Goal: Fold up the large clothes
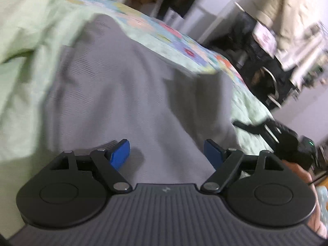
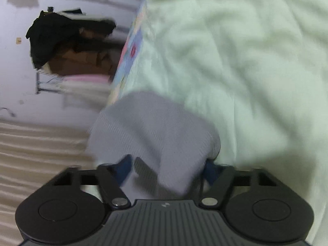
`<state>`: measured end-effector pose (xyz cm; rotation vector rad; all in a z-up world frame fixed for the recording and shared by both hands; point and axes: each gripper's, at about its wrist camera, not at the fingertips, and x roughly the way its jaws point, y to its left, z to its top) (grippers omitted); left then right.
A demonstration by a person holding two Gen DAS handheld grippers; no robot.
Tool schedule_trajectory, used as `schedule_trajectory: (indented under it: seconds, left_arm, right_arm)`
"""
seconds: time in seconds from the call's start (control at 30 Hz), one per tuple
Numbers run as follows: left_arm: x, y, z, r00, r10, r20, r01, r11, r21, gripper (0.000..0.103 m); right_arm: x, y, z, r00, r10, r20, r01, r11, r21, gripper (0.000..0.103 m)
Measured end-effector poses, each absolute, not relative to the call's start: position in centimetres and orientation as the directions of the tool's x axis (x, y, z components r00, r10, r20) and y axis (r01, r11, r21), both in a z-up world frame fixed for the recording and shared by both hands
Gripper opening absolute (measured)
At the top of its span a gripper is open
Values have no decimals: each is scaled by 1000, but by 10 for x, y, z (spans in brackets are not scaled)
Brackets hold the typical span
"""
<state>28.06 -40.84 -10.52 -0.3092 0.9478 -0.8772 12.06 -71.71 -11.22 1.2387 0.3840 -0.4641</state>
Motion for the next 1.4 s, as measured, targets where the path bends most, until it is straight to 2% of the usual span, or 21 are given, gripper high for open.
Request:
schedule_trajectory:
  seconds: [0.03,0.1,0.2,0.27,0.4,0.47,0.5,0.57,0.6,0.67,0.7,0.77,0.83,0.97,1.1,1.2,1.23,1.27,1.3,1.33,1.4]
  left_arm:
    - [283,-406,-106,285,-772,-568,502,625,-598,80]
    - [286,-400,-106,294,-780,-552,477,620,-623,80]
    - [287,-397,-105,316,-771,-553,464,634,-618,80]
    - [288,-398,-106,318,-766,-559,454,640,-619,80]
    - [289,-398,-111,320,-751,-578,428,658,-619,80]
    - [290,-395,-112,334,-739,-586,421,673,-608,80]
    - [291,-394,-114,339,-734,-588,412,678,-609,80]
    - [296,-389,-119,335,-735,-590,380,678,-629,84]
    - [299,-387,-123,331,-736,-590,364,677,-640,84]
    - [302,-383,-126,326,-740,-589,342,673,-656,84]
    - [303,-382,-127,324,-742,-588,338,671,-660,84]
    - [303,-384,-125,324,-744,-585,345,668,-659,84]
    - [300,-387,-122,326,-744,-584,363,668,-649,86]
    - [295,-395,-117,321,-748,-581,401,663,-632,86]
    - [290,-401,-114,312,-754,-578,454,652,-607,91]
    - [291,-403,-117,314,-741,-594,452,667,-593,91]
    - [292,-403,-118,312,-738,-598,447,669,-594,91]
    - [294,-402,-120,308,-738,-600,434,670,-602,92]
    - [297,-399,-122,306,-741,-598,418,669,-615,92]
    - [299,-396,-123,306,-744,-594,405,666,-626,92]
    - [303,-390,-122,315,-751,-580,385,660,-645,92]
  right_arm:
    - [120,-715,-102,846,-172,-505,533,320,783,5]
    - [118,-712,-87,845,-230,-482,534,404,743,5]
    - [99,-692,-52,828,-352,-438,559,581,591,5]
    - [95,-667,-32,826,-396,-401,549,725,417,5]
    - [114,-620,-13,837,-424,-345,475,877,75,5]
    - [142,-572,-10,889,-332,-316,283,940,-191,5]
    - [153,-560,-9,898,-286,-334,215,948,-234,6]
    - [175,-521,-23,864,-121,-489,-45,948,-315,7]
    - [179,-516,-32,826,-76,-558,-102,954,-280,6]
    - [182,-514,-44,754,9,-656,-162,972,-173,16]
    - [177,-520,-45,745,52,-665,-161,982,-103,20]
    - [161,-537,-40,767,130,-628,-142,989,31,42]
    - [146,-555,-33,794,149,-589,-86,987,133,51]
    - [121,-604,-20,846,122,-519,99,920,378,52]
    - [132,-622,-25,821,69,-566,198,896,397,52]
    - [136,-612,-31,810,67,-583,181,916,358,52]
    - [150,-603,-35,777,53,-627,176,939,297,48]
    - [155,-600,-38,754,38,-655,184,946,266,26]
    - [164,-595,-43,741,32,-670,188,949,253,12]
    - [178,-595,-45,717,40,-696,205,942,265,5]
    - [192,-601,-38,761,94,-642,204,904,375,5]
